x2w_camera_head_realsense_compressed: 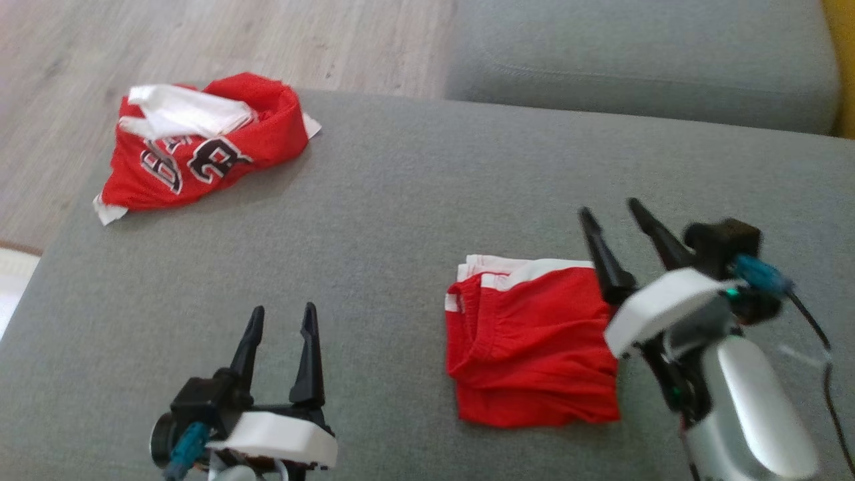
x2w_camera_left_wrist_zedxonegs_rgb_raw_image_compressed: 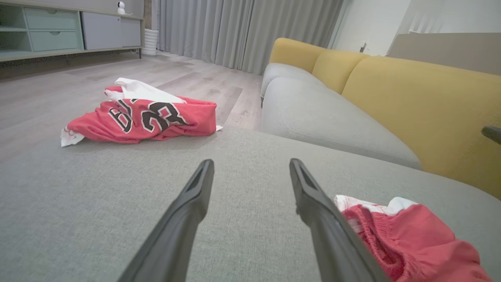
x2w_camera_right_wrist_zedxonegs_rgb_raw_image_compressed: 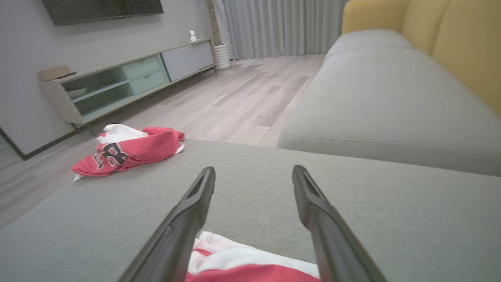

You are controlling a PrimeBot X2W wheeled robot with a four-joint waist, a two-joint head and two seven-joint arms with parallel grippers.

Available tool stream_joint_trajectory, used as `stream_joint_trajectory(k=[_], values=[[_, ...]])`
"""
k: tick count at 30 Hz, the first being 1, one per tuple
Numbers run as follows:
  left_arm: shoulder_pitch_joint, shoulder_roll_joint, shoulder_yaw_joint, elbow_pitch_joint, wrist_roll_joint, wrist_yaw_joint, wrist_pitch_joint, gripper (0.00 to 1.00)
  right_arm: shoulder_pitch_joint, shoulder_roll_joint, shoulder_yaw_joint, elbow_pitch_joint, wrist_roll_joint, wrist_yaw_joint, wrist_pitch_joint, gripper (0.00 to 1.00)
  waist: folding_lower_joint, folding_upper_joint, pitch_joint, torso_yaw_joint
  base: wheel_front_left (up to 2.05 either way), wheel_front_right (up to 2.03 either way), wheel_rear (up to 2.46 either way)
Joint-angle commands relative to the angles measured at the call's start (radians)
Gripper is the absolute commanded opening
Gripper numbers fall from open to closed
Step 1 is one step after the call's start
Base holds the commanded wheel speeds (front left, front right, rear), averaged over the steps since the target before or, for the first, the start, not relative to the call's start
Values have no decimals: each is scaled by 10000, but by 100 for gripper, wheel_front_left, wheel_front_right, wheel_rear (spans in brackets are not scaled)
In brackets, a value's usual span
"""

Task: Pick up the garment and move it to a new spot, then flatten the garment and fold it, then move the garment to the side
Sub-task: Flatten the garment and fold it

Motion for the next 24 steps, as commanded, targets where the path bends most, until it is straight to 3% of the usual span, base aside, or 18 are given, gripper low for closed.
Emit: stream_joint_trajectory(k=[1, 6, 13, 24], values=[[-533, 90, 475, -316, 89, 32, -120, 100, 19, 65, 45, -466, -186, 75, -165, 100, 0, 0, -162, -164, 0, 0, 0], [-255, 72, 596, -285, 117, 30, -128, 100, 1057, 75, -739, -1296, -943, 75, -802, 100, 0, 0, -448, -502, 0, 0, 0], [148, 145, 567, -52, -5, -42, -67, 100, 2576, 79, -1184, -2059, -706, 75, -1498, 100, 0, 0, -752, -765, 0, 0, 0], [521, 328, 527, 402, -271, -133, 154, 100, 3557, 81, -1348, -1863, -626, 75, -2078, 100, 0, 0, -920, -852, 0, 0, 0]])
